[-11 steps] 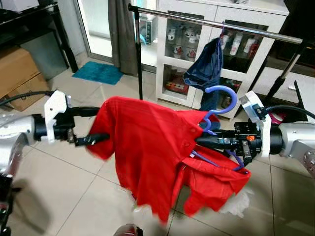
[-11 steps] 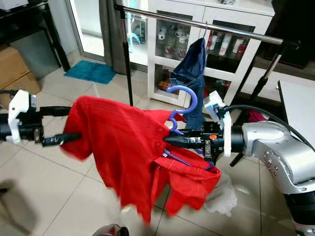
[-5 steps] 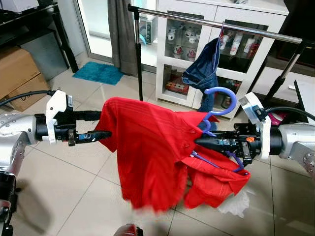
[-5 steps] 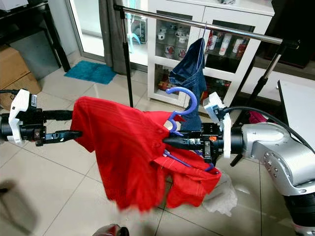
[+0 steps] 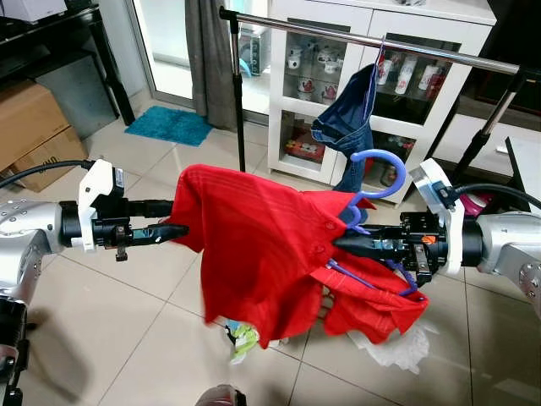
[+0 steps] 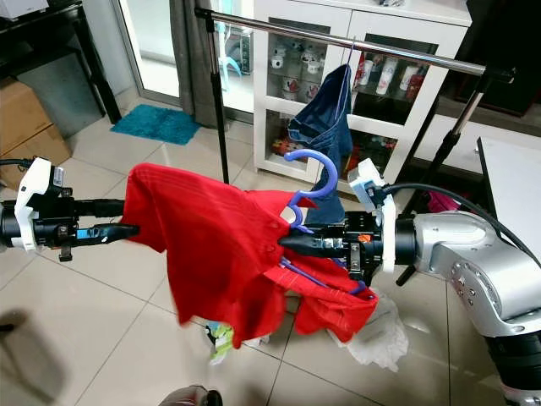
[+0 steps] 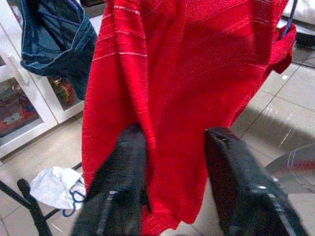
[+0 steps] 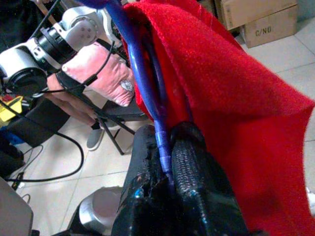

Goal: Hang hanger

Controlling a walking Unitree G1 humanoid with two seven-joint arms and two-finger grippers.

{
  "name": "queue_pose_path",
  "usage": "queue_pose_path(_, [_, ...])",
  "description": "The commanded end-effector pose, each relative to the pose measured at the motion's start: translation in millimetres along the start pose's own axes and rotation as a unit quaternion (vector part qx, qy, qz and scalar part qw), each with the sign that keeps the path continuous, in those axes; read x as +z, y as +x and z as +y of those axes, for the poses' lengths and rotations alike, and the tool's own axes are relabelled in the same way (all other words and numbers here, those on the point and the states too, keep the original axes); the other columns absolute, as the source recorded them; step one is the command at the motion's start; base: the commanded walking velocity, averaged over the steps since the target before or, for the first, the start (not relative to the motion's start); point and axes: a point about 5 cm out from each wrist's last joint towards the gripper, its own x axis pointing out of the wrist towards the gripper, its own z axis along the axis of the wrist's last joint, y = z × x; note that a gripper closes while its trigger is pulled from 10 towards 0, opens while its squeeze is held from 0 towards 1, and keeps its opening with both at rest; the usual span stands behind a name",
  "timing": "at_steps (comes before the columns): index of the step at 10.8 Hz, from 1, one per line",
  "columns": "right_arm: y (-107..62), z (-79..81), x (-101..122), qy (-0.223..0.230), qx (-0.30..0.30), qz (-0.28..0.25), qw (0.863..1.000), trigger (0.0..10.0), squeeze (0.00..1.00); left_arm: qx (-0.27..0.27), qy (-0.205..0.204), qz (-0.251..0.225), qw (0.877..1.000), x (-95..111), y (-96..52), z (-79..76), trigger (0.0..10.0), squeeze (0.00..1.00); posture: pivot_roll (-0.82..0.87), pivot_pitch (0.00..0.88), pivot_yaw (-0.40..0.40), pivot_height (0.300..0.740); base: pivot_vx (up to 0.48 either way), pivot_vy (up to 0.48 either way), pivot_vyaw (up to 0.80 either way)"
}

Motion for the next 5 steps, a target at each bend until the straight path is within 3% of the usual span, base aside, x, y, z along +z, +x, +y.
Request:
queue_pose_path(1, [-3.3, 3.2, 12.1, -0.028, 0.004, -0.024, 0.999, 10.0, 0.00, 0.003, -0.001, -0.009, 1.000, 3.1, -1.4, 2.0, 0.0, 0.00, 0.00, 0.000, 0.056, 0.740, 0.000, 0.000, 0.00])
queue_pose_path(5, [-3.5, 1.5, 11.3, -0.028, 0.001, -0.024, 0.999, 10.0, 0.00, 0.015, -0.006, -0.011, 1.000, 3.2, -6.6, 2.5, 0.0, 0.00, 0.01, 0.000, 0.053, 0.740, 0.000, 0.000, 0.00])
